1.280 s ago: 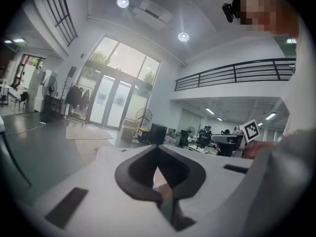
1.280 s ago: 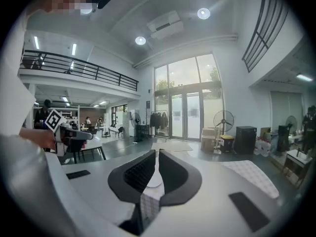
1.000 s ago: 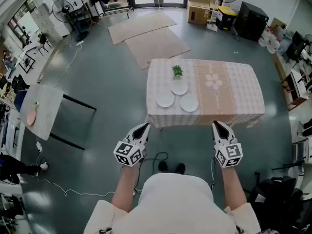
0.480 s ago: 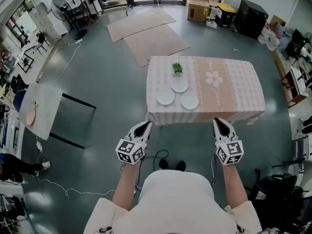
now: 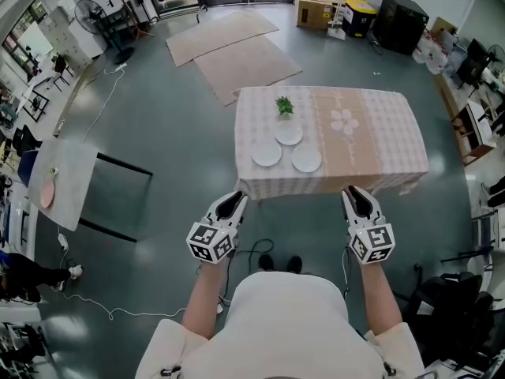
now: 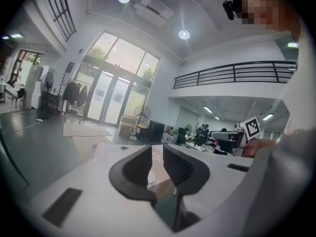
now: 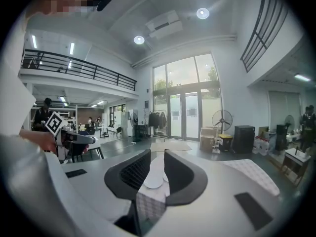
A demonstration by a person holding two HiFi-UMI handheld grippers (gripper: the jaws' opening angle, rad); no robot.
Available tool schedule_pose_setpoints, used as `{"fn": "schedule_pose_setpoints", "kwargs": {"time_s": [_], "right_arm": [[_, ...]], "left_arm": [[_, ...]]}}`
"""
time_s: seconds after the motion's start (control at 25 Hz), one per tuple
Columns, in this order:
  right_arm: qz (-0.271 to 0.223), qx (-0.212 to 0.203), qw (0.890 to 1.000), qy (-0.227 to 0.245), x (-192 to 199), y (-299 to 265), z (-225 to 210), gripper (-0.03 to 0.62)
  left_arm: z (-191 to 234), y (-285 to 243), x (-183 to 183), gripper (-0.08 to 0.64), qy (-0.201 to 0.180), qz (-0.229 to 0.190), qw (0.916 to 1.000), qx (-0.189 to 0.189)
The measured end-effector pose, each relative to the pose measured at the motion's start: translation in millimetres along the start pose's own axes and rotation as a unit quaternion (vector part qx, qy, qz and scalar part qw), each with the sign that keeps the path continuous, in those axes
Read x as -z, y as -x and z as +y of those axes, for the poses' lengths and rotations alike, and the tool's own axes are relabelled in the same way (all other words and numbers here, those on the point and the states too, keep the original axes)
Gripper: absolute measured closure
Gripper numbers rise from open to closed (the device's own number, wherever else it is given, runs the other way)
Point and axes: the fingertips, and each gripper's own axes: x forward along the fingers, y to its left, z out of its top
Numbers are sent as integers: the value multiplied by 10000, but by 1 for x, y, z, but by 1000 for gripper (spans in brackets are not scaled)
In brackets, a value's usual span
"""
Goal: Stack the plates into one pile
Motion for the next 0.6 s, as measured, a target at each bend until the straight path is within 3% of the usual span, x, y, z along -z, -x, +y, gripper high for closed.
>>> {"fn": "schedule_pose_setpoints", "kwargs": {"time_s": [0.04,0.6], "right_arm": [[3,4,10000,-3,0,-2,2,482],[87,181,9997,-137,6,-16,21,482]], "left_arm": [[2,0,0,482,7,9,10000,13],[22,3,14,468,113,218,9992,305]]}}
